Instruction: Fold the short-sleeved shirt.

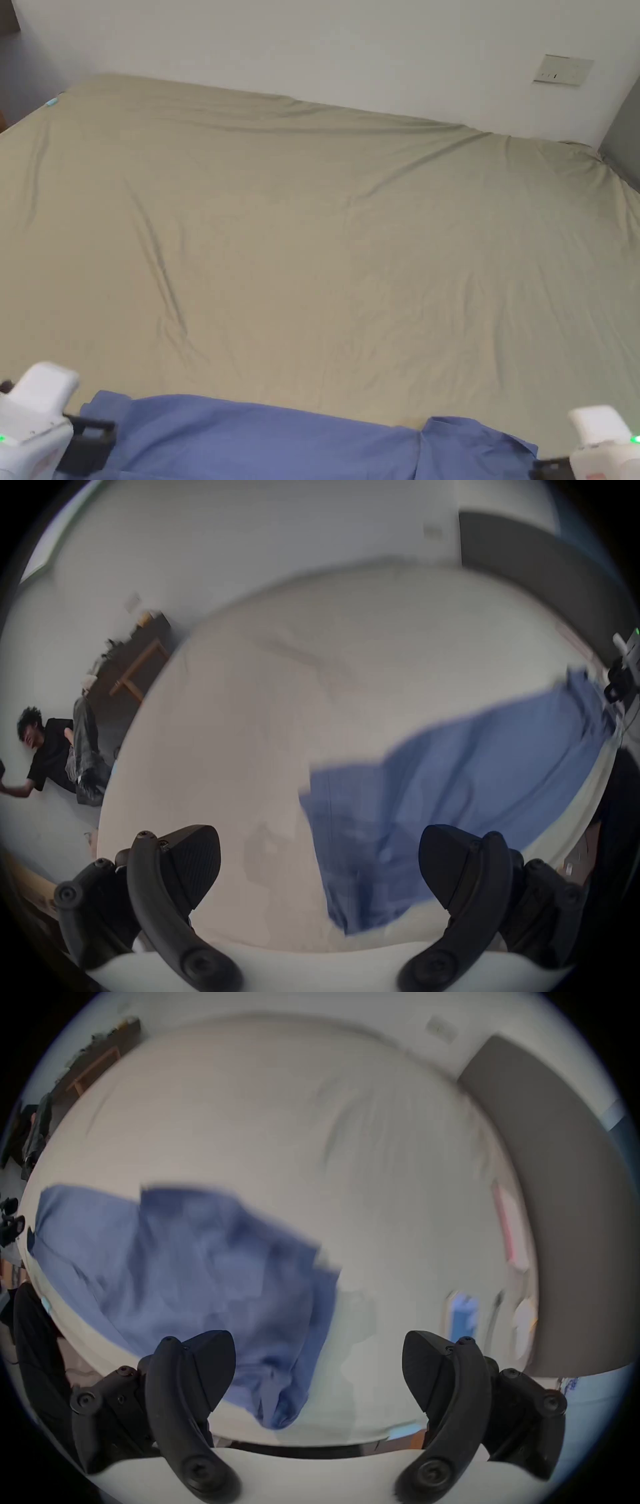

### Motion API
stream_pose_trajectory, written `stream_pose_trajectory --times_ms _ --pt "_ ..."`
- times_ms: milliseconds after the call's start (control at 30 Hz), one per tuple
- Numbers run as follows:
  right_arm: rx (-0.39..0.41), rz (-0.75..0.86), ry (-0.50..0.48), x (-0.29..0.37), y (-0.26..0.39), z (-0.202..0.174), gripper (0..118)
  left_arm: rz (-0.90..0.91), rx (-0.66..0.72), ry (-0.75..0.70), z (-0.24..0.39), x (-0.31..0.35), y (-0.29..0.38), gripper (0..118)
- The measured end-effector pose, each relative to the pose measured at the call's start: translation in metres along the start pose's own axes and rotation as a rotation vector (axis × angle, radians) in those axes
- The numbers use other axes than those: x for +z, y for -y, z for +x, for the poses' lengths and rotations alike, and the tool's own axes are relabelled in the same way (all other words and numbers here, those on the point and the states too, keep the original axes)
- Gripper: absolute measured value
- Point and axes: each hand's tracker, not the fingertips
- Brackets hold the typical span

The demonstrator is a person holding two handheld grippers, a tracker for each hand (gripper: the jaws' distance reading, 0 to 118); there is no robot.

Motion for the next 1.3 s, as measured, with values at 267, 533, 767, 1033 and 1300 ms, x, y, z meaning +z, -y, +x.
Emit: stream_pose_trajectory --times_ms 267,533,767,1033,1300 --pt "-0.095 0.663 0.056 0.162 -0.054 -0.052 103 0.528 0.144 -0.083 0.023 0.107 -0.097 113" --pt "-0.150 1.001 0.071 0.239 -0.045 -0.119 71 0.815 0.187 -0.109 0.081 0.177 -0.135 31" --pt "-0.114 1.006 0.044 0.233 -0.044 -0.132 1 0.812 0.092 -0.097 0.117 0.179 -0.144 0" --pt "-0.067 1.025 0.133 0.224 -0.044 -0.133 1 0.785 0.127 -0.114 0.119 0.172 -0.148 0" --pt "-0.060 0.925 0.079 0.189 -0.046 -0.124 1 0.527 0.133 0.086 0.101 0.102 -0.116 0"
